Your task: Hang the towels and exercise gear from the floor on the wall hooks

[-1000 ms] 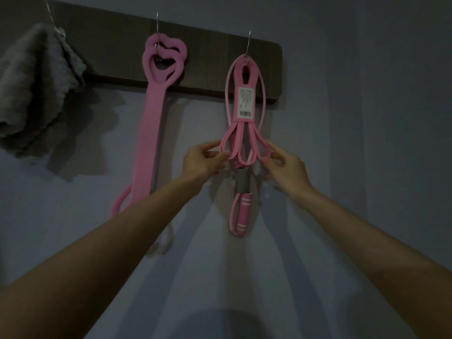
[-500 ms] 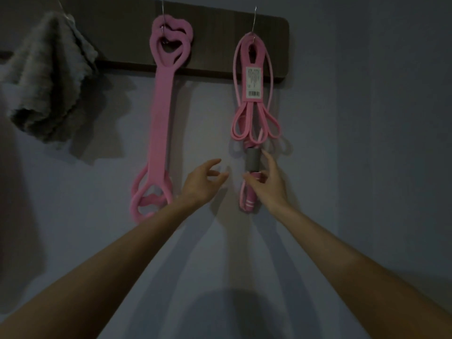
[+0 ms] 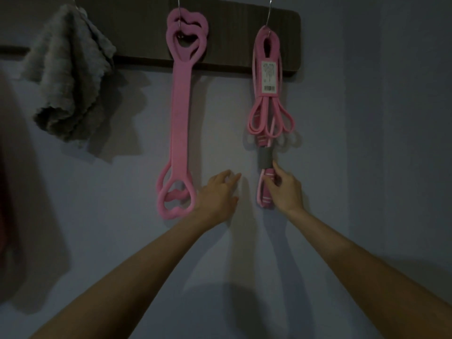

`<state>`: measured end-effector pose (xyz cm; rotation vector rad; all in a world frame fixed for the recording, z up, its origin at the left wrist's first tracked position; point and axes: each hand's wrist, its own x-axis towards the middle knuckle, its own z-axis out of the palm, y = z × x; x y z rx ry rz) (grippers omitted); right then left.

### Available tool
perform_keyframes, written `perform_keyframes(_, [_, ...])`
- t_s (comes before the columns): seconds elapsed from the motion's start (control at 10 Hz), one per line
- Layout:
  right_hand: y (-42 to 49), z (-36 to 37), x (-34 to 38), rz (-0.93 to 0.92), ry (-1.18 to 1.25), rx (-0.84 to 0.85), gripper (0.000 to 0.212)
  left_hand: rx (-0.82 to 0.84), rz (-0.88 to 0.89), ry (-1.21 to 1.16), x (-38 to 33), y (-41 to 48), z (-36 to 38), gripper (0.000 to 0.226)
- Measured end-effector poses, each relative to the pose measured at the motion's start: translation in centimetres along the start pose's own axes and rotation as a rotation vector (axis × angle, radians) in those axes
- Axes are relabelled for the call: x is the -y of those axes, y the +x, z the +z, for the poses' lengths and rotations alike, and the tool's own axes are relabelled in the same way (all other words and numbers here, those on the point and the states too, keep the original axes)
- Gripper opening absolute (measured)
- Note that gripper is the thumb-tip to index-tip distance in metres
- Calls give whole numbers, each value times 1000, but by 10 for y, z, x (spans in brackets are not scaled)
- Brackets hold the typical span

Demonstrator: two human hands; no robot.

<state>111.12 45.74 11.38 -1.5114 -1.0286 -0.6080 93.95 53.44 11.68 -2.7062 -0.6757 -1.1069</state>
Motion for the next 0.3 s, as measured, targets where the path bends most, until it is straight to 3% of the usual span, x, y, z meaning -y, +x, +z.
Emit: perform_keyframes(0.3, [-51,-40,34,-3,-122,134,72,-32,57,1,-2,-40,-37,60])
